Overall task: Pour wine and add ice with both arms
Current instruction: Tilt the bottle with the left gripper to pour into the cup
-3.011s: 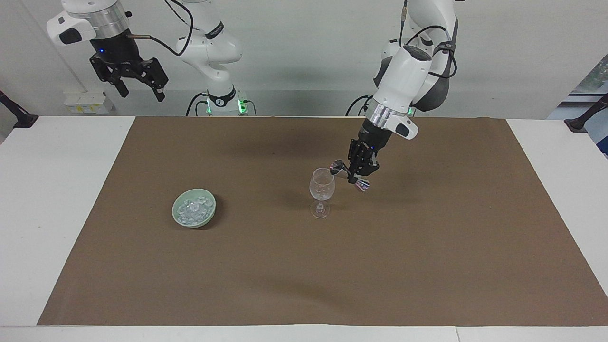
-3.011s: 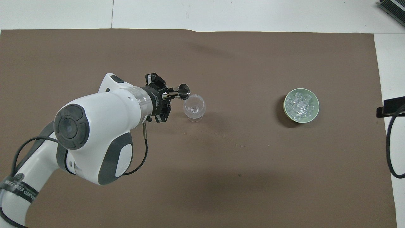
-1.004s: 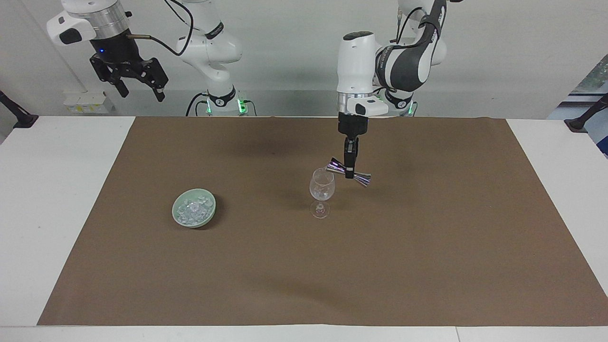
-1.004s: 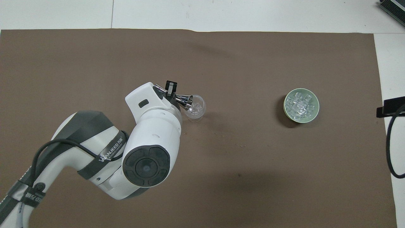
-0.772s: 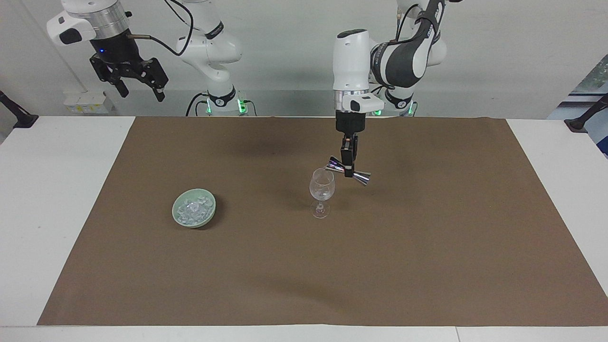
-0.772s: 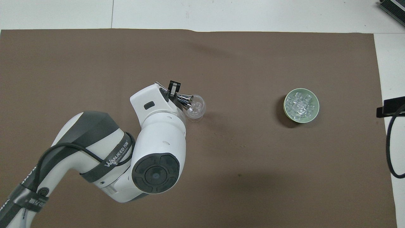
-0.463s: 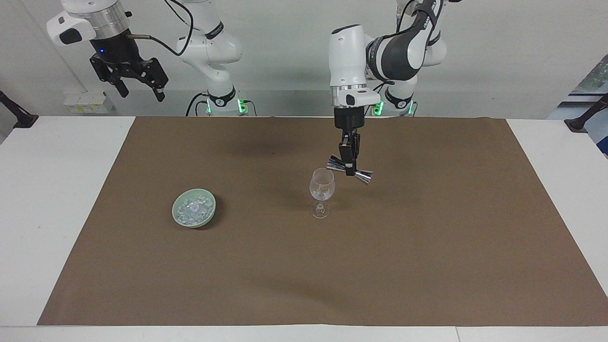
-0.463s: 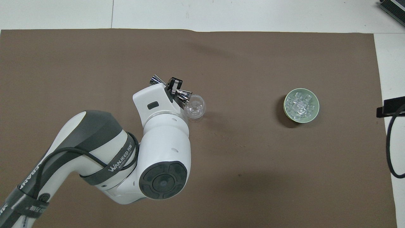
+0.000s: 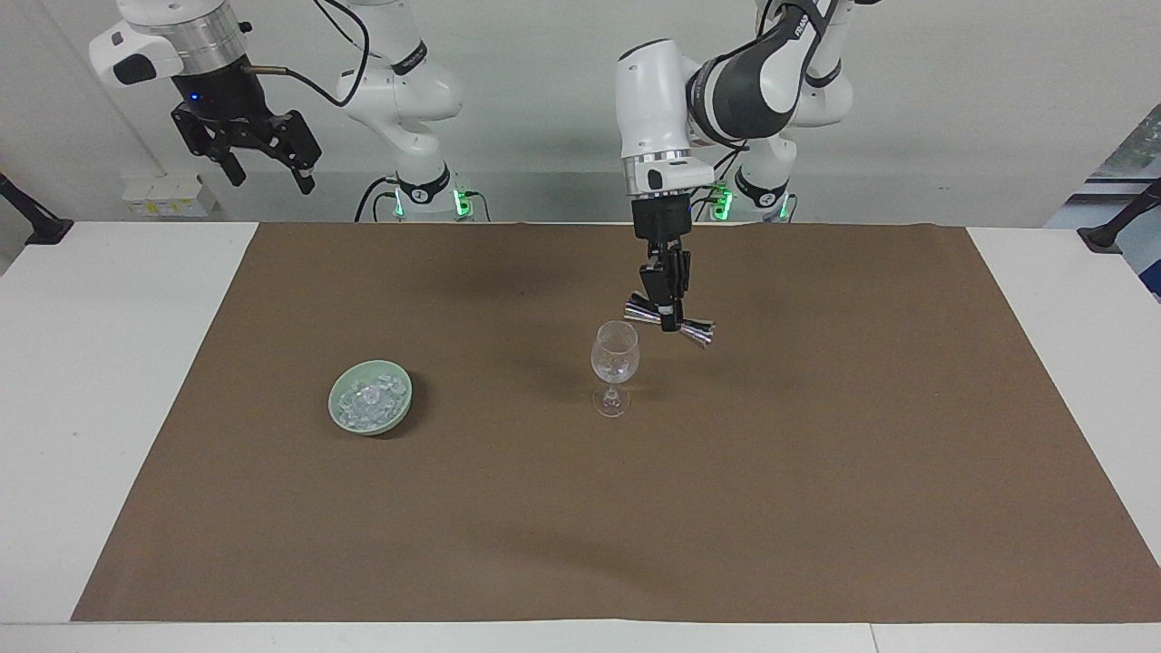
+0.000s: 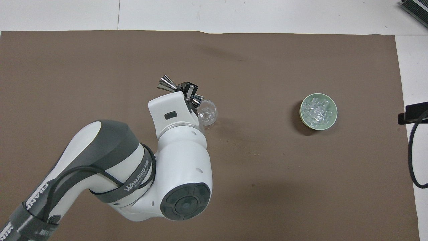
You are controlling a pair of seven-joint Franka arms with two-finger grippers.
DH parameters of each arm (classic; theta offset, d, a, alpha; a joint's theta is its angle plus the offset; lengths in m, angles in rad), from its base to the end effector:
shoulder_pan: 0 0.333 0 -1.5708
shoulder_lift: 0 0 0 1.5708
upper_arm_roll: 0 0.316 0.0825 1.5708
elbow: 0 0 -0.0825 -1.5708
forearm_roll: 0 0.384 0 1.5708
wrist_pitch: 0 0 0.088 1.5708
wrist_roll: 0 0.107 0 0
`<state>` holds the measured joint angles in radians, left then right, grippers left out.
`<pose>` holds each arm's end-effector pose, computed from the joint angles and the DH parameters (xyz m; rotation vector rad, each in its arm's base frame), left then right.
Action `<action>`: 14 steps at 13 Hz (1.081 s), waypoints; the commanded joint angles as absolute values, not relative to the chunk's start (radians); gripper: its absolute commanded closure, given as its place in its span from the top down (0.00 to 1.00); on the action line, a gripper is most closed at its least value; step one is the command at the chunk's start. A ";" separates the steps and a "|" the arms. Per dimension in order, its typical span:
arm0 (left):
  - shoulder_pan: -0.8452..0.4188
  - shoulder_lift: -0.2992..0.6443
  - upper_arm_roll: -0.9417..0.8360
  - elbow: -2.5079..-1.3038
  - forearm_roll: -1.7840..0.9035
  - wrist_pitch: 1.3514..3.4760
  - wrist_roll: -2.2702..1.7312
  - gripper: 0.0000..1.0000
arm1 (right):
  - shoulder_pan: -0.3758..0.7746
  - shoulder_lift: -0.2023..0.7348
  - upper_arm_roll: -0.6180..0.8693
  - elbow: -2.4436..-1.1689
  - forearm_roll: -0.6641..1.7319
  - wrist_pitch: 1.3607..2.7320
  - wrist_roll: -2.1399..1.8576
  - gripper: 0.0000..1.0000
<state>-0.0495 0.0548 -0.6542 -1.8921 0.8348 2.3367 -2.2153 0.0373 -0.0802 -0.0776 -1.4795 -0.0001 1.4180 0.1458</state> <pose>0.4765 -0.3797 0.5255 2.3085 1.3308 0.9951 0.5108 -0.0227 0.6960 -3.1208 0.2910 -0.0284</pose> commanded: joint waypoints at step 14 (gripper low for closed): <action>-0.058 0.069 -0.699 -1.867 0.985 2.272 -2.043 0.00 | 0.034 -0.094 -0.081 -1.493 0.020 1.419 0.126 1.00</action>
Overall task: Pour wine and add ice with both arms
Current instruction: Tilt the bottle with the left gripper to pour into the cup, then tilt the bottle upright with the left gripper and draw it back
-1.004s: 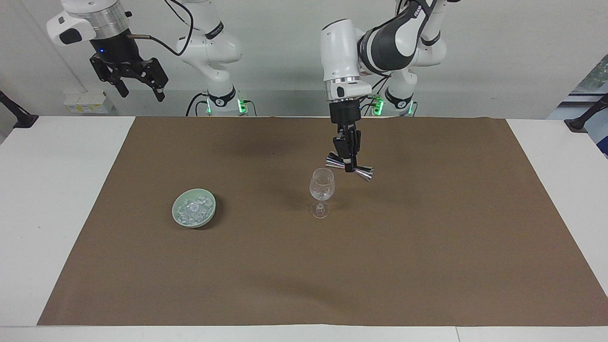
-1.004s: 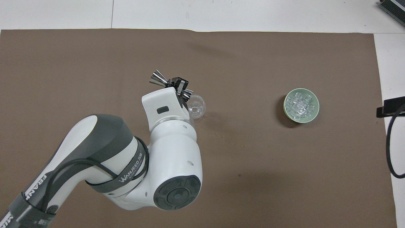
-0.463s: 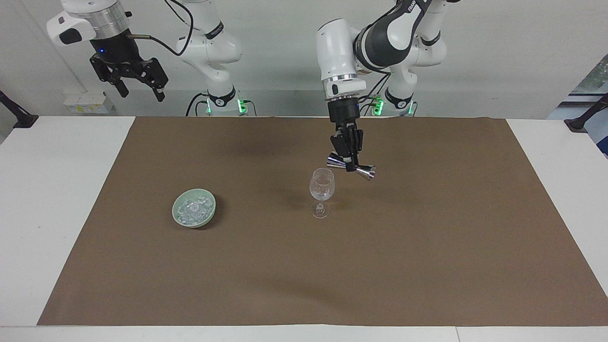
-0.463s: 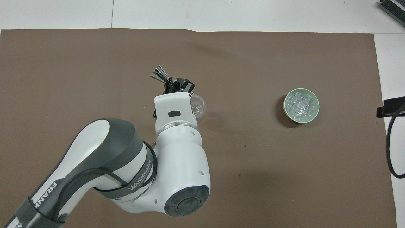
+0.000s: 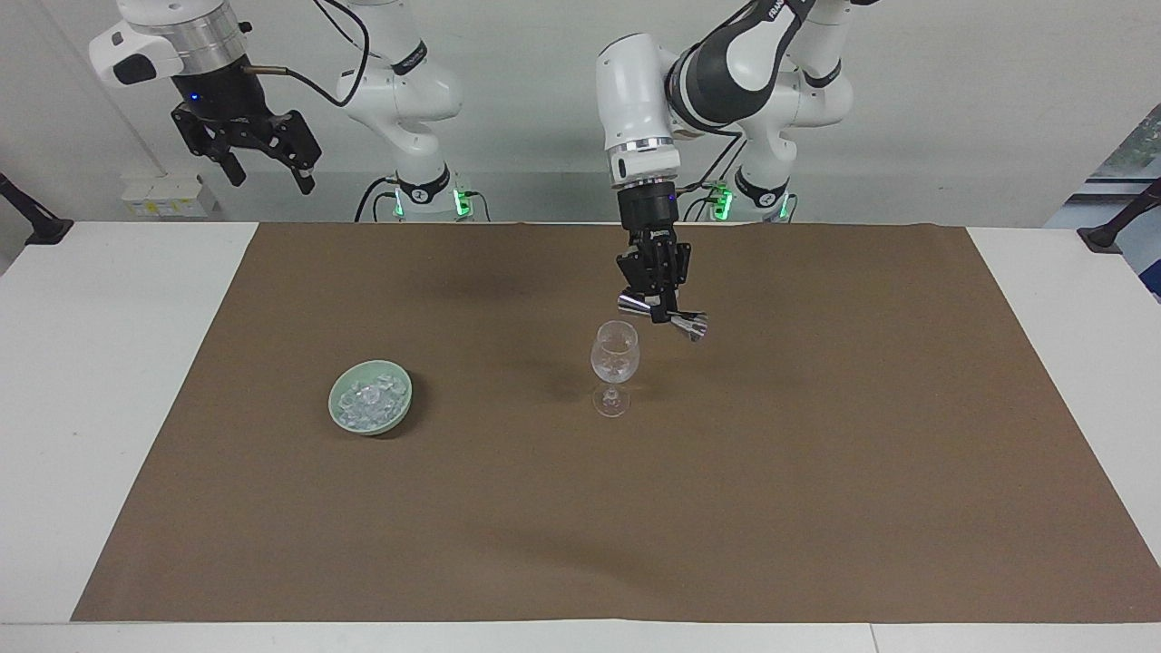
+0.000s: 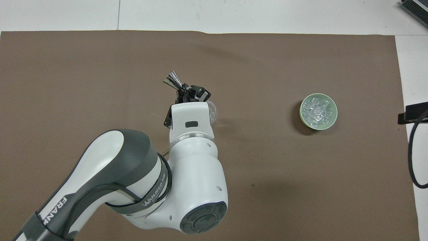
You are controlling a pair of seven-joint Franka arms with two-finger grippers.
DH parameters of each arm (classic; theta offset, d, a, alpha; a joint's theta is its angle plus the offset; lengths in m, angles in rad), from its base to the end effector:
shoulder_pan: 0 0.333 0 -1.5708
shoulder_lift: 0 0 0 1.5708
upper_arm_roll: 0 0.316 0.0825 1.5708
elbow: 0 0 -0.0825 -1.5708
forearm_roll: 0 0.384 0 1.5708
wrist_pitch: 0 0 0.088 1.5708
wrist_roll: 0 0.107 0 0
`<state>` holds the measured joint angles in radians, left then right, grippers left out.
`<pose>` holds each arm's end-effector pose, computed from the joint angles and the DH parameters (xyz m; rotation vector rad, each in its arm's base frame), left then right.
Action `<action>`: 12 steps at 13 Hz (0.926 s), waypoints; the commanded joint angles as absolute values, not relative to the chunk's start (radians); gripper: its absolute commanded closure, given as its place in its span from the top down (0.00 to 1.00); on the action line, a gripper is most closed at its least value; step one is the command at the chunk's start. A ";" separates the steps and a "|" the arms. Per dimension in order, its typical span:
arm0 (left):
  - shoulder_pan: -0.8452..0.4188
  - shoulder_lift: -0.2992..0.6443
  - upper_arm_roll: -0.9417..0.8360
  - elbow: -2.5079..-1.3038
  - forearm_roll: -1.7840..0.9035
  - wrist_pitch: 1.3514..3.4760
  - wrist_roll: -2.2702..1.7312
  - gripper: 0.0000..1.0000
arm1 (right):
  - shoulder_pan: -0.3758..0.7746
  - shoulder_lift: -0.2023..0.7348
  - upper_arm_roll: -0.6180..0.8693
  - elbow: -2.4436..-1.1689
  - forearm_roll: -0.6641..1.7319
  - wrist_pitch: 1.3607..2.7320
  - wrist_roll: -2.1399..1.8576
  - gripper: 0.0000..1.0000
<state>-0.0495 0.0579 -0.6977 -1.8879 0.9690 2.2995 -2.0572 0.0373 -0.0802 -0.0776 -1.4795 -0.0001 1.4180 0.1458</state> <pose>0.4636 -0.3951 0.5259 2.4865 1.0221 1.1962 0.5108 -0.0227 0.6960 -3.1208 0.2910 -0.0284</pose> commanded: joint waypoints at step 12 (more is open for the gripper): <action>-0.071 0.112 -0.617 -1.856 0.642 2.371 -2.034 0.00 | 0.034 -0.094 -0.080 -1.493 0.020 1.419 0.126 1.00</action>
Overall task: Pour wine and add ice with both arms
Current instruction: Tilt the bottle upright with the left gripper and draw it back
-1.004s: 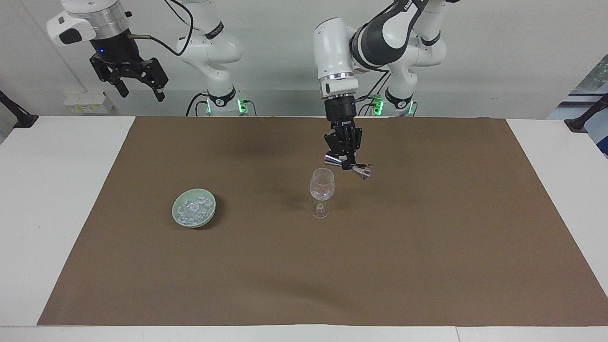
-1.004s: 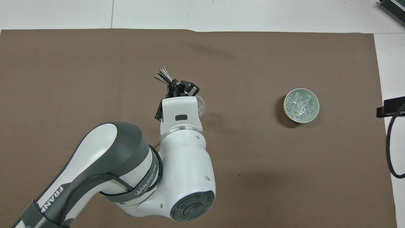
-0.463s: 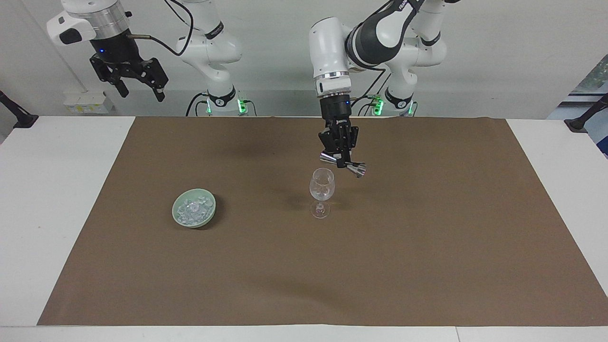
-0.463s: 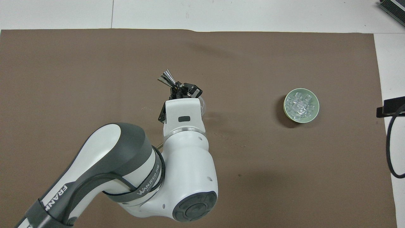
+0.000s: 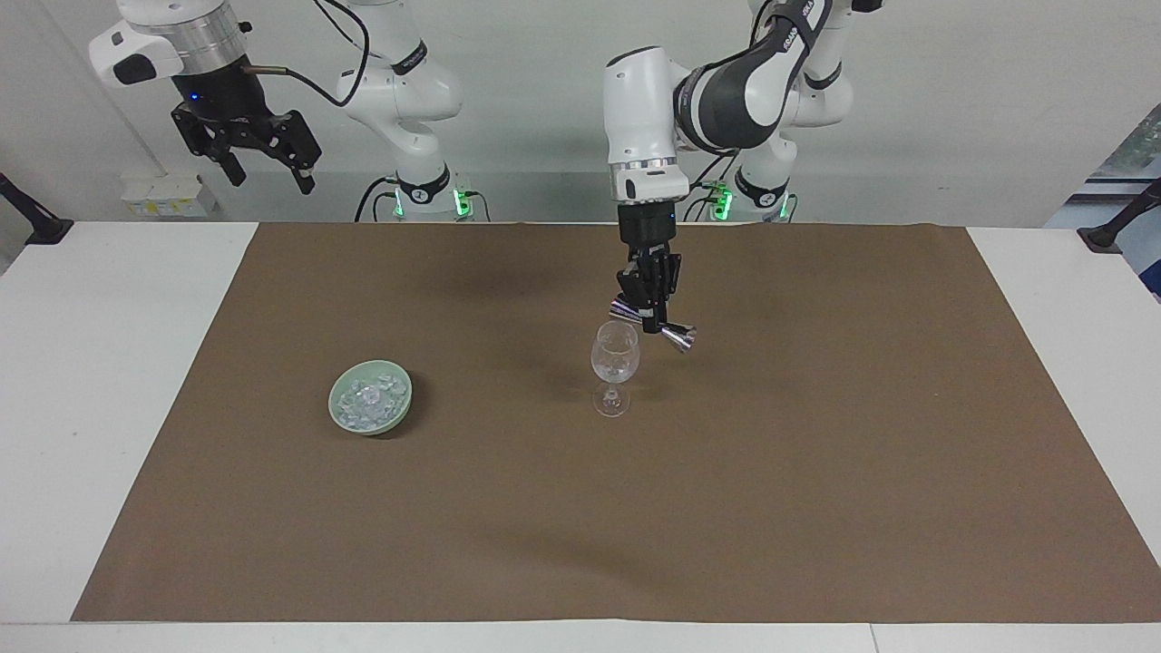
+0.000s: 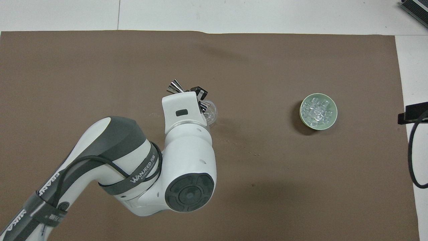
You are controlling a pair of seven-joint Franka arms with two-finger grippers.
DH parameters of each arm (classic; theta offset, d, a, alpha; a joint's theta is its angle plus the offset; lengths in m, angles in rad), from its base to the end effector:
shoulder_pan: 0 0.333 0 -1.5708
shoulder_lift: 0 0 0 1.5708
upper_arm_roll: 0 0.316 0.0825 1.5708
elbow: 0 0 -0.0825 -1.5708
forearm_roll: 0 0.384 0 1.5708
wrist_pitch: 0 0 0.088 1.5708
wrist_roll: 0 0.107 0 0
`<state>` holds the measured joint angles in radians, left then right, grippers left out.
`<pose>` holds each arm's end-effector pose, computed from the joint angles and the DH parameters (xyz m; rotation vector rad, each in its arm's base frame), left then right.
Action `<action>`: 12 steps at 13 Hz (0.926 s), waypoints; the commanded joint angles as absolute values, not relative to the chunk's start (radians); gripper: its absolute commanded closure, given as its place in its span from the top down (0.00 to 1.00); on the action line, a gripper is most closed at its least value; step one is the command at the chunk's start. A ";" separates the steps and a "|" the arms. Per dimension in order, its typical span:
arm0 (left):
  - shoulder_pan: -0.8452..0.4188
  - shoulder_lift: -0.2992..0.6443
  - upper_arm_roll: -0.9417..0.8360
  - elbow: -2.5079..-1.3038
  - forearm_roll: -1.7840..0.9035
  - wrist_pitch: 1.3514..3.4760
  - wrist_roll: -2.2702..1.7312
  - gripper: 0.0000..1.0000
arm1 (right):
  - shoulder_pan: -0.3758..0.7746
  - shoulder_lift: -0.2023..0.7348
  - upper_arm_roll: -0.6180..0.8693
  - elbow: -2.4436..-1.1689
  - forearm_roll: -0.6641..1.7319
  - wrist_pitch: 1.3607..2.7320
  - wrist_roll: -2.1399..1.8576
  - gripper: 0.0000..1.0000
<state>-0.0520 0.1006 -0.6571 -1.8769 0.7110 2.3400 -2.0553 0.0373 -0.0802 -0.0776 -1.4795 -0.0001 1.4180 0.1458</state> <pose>0.4832 -0.3848 0.5096 2.4408 1.2654 0.8515 0.5108 -0.0227 0.6960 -3.1208 0.2910 -0.0284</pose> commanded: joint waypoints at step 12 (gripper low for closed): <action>-0.072 0.123 -0.526 -1.870 0.143 2.448 -2.033 0.00 | 0.034 -0.094 -0.080 -1.493 0.020 1.419 0.126 1.00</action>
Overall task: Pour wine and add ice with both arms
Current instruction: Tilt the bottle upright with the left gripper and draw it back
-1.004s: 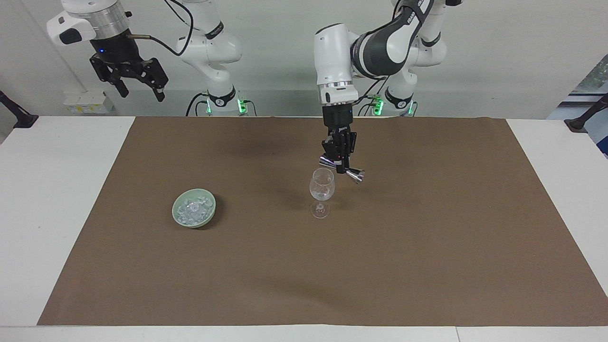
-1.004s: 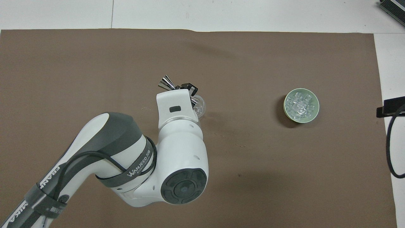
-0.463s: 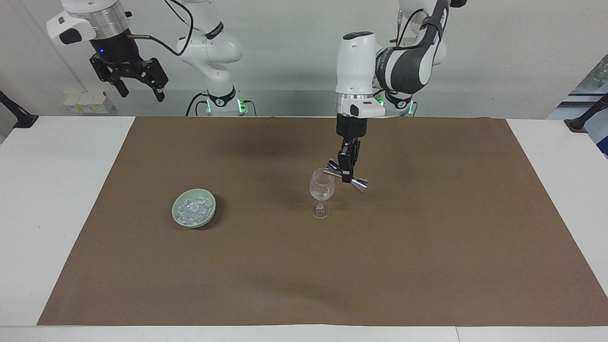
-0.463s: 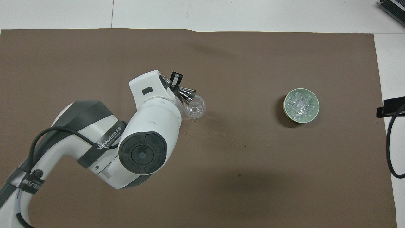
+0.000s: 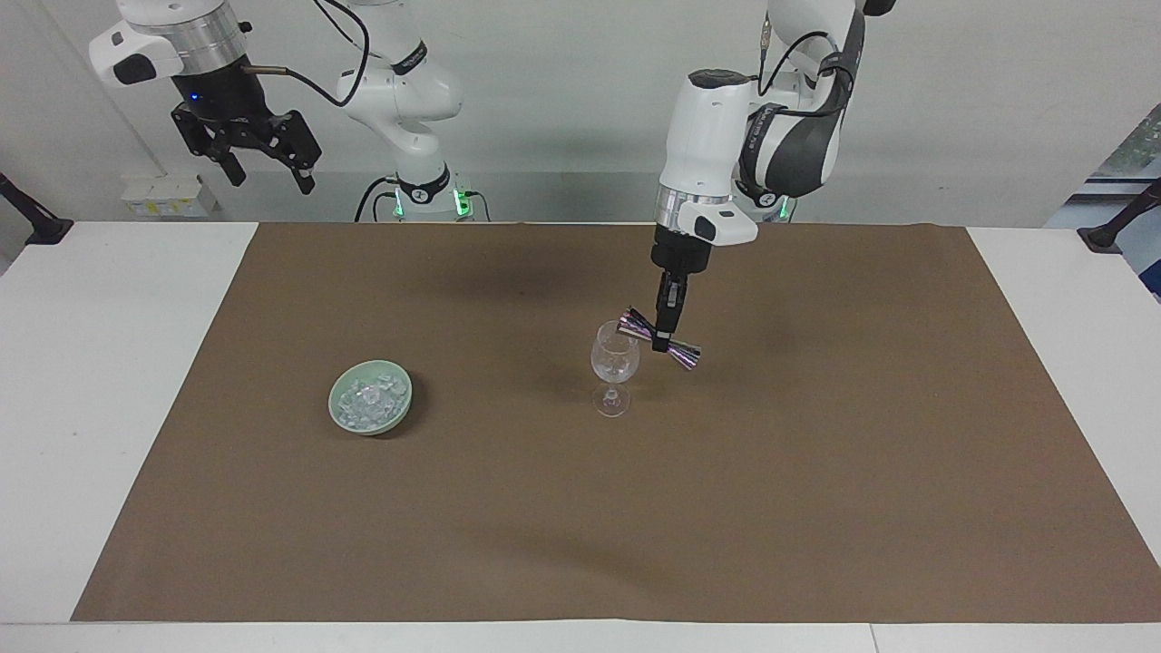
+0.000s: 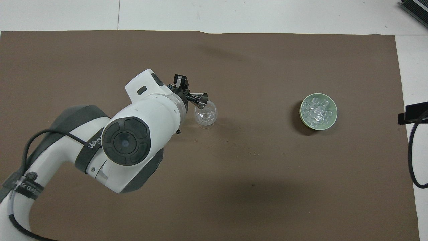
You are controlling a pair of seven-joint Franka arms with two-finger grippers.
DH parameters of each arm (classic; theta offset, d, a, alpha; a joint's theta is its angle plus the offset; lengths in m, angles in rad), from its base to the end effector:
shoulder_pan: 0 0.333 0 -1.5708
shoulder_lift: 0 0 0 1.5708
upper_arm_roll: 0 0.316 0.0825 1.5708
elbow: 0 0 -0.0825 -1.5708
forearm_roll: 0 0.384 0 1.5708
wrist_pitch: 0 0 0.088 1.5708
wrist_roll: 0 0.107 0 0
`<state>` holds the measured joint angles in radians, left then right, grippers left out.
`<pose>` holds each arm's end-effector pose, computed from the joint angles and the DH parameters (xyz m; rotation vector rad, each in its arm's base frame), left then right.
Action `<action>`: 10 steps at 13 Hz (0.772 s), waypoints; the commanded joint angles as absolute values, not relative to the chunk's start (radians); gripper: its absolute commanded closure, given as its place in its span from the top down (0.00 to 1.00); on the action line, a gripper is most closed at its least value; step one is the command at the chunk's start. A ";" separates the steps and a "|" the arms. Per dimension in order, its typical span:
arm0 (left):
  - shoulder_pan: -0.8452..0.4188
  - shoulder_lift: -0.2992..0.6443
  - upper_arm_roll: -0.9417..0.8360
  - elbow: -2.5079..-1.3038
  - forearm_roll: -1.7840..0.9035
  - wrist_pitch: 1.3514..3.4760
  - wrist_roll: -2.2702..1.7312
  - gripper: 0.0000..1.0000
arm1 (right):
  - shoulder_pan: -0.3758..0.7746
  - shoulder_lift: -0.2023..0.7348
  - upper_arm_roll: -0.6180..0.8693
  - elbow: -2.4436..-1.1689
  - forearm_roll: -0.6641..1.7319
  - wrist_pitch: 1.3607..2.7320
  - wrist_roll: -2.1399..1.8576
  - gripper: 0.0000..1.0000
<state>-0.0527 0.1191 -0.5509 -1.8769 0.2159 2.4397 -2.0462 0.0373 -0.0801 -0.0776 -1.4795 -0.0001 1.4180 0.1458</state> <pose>0.5226 -0.3444 0.5055 2.1296 1.6668 0.3083 0.5108 -0.0227 0.6959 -3.1209 0.2910 -0.0282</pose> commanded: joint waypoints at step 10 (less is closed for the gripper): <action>-0.080 0.121 -0.396 -1.885 -0.280 2.422 -1.786 0.00 | 0.034 -0.094 -0.080 -1.493 0.020 1.419 0.126 1.00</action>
